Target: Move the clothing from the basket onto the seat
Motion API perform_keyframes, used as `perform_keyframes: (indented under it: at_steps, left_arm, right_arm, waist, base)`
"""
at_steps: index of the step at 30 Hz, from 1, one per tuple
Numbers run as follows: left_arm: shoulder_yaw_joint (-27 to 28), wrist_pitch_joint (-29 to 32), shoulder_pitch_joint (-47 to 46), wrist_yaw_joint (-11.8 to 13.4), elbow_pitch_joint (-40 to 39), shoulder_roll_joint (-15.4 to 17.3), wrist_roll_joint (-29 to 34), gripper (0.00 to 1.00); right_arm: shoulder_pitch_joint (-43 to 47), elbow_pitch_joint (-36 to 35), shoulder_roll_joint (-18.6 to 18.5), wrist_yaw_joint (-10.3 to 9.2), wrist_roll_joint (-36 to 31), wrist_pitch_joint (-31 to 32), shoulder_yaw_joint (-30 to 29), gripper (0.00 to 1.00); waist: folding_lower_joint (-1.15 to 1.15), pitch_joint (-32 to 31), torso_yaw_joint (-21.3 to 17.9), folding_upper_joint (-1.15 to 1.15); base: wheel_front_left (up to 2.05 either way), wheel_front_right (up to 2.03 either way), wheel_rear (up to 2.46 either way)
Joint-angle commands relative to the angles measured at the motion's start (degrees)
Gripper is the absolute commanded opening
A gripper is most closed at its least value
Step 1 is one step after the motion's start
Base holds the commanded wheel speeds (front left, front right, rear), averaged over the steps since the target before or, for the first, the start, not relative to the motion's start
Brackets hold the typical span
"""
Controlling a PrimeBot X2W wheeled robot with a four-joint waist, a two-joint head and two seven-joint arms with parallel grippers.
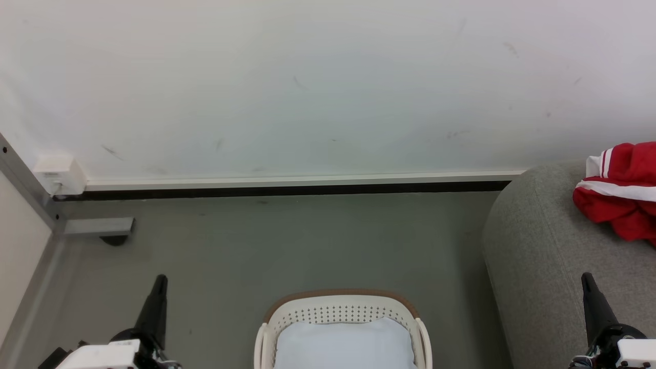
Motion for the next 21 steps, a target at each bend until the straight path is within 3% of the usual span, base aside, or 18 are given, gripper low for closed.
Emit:
perform_keyframes:
  at_steps: [1, 21]
  left_arm:
    - [0.13, 0.2, -0.49, -0.36, -0.18, 0.35, -0.81, 0.0]
    - [0.12, 0.2, -0.49, -0.36, -0.19, 0.36, -0.81, 0.0]
  right_arm:
    - [-0.67, -0.3, -0.36, -0.12, 0.06, 0.23, -0.24, 0.0]
    - [-0.67, -0.3, -0.36, -0.12, 0.07, 0.22, -0.24, 0.0]
  waist:
    - [0.0, 0.0, 0.0, 0.0]
    - [0.0, 0.0, 0.0, 0.0]
  base:
    - [0.0, 0.0, 0.0]
    - [0.0, 0.0, 0.0]
